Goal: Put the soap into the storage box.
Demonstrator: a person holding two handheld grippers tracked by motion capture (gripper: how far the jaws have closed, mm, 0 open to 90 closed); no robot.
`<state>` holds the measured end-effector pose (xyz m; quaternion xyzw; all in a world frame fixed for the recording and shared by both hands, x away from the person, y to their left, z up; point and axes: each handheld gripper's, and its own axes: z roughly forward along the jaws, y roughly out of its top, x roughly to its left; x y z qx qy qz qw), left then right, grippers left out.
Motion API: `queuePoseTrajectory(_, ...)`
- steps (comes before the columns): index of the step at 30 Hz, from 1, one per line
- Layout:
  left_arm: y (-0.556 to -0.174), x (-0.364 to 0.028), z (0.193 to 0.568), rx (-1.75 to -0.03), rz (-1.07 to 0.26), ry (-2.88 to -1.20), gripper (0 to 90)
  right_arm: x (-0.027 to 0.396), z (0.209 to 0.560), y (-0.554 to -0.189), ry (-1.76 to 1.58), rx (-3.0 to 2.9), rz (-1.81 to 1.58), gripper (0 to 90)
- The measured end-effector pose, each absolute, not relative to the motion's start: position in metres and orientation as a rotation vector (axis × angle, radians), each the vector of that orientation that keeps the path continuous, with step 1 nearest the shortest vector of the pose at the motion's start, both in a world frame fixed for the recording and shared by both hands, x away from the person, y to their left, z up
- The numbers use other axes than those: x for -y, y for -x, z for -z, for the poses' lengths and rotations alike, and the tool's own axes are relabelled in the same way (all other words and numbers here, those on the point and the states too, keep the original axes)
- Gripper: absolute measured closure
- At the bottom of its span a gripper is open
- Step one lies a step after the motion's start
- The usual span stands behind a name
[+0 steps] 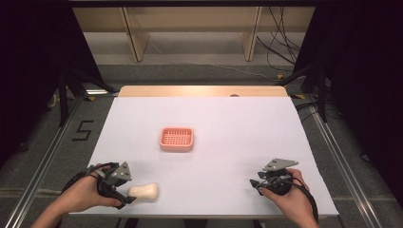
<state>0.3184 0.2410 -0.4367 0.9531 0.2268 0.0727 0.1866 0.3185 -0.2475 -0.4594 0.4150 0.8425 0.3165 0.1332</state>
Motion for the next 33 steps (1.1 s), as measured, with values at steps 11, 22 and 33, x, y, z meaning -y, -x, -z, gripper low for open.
queuePoseTrajectory(11, -0.332, -0.219, 0.434, -0.554, -0.172, -2.82, 28.1, 0.247, 0.462, -0.319, -1.208, -2.436, -0.933, 54.9)
queuePoseTrajectory(22, -0.334, -0.206, 0.436, -0.462, -0.104, -2.903, 29.3, 0.247, 0.461, -0.319, -1.218, -2.455, -0.917, 54.5)
queuePoseTrajectory(33, -0.338, -0.191, 0.438, -0.427, -0.101, -2.941, 31.3, 0.245, 0.461, -0.318, -1.242, -2.466, -0.916, 54.0)
